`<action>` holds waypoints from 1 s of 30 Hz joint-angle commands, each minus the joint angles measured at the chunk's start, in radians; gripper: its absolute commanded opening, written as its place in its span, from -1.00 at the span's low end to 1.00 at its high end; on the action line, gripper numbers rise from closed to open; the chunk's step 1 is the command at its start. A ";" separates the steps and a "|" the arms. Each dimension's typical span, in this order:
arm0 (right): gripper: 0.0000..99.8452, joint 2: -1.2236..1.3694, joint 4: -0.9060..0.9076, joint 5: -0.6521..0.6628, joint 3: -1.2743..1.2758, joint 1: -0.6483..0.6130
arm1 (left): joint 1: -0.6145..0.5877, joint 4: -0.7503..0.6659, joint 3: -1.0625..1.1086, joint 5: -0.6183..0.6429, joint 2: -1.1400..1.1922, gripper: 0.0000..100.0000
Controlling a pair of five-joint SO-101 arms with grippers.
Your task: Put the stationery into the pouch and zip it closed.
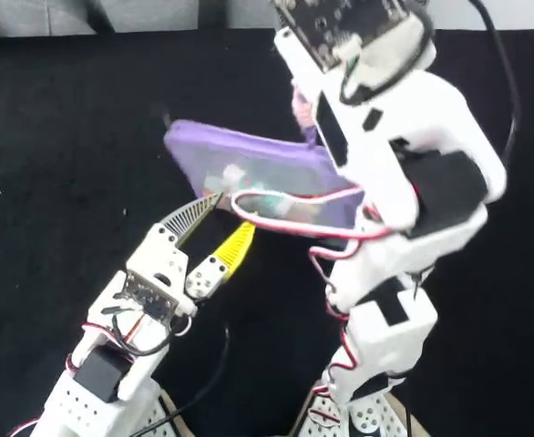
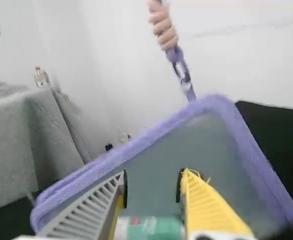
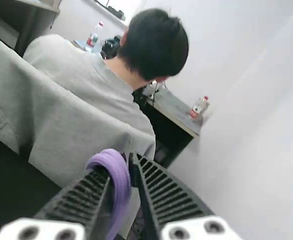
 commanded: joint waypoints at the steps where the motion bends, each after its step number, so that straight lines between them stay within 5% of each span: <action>1: -0.97 -0.090 0.037 0.014 -0.031 -0.058 | -0.010 0.002 -0.114 -0.012 -0.008 -0.62; 7: -0.98 -0.127 0.086 0.032 -0.031 -0.103 | 0.028 0.121 -0.199 -0.138 -0.008 -0.62; 17: -0.98 -0.068 0.058 -0.046 -0.031 -0.262 | 0.140 0.440 -0.496 0.038 -0.008 -0.62; 23: -0.98 -0.059 0.101 -0.267 -0.031 -0.227 | 0.093 0.718 -0.633 -0.078 -0.008 -0.62; 30: -0.98 -0.061 0.236 -0.288 -0.033 -0.186 | -0.065 0.799 -0.653 -0.109 -0.008 -0.62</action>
